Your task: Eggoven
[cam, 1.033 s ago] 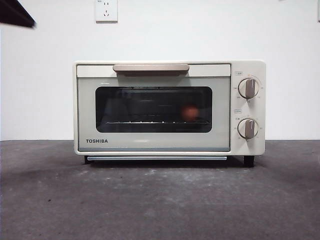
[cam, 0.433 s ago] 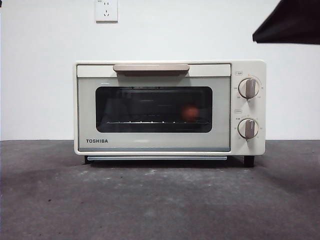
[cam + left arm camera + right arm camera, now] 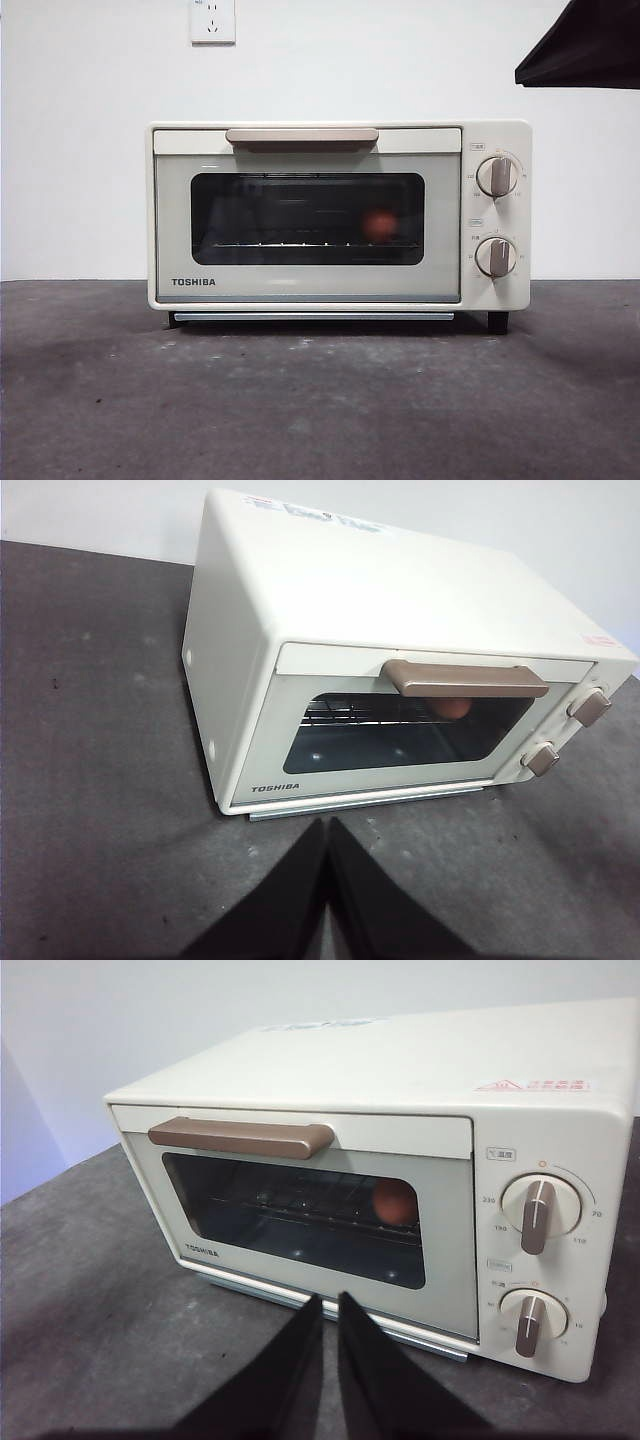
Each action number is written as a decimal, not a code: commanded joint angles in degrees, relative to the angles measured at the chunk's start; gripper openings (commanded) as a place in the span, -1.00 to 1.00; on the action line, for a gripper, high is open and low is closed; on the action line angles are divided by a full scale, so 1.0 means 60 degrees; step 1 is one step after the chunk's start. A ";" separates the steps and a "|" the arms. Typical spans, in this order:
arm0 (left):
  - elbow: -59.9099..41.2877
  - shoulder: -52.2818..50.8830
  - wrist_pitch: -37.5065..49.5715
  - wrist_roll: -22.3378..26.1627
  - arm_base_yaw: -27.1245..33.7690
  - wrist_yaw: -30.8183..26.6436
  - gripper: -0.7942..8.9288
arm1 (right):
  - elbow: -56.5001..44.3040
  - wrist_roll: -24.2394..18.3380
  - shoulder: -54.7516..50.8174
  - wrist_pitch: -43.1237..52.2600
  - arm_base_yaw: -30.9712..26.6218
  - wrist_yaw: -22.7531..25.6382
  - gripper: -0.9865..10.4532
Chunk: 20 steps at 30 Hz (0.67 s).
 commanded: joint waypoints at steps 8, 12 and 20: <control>0.0128 0.0051 0.0113 0.0080 -0.0025 -0.0025 -0.82 | 0.0036 -0.0087 0.0025 0.0113 0.0095 0.0036 -0.82; 0.0128 0.0026 0.0164 0.0168 -0.0040 -0.0025 -0.82 | 0.0036 -0.0087 0.0029 0.0113 0.0095 0.0033 -0.82; -0.0470 -0.1151 0.1242 0.3381 0.0878 -0.0055 -0.82 | 0.0036 -0.0087 0.0025 0.0113 0.0095 0.0033 -0.82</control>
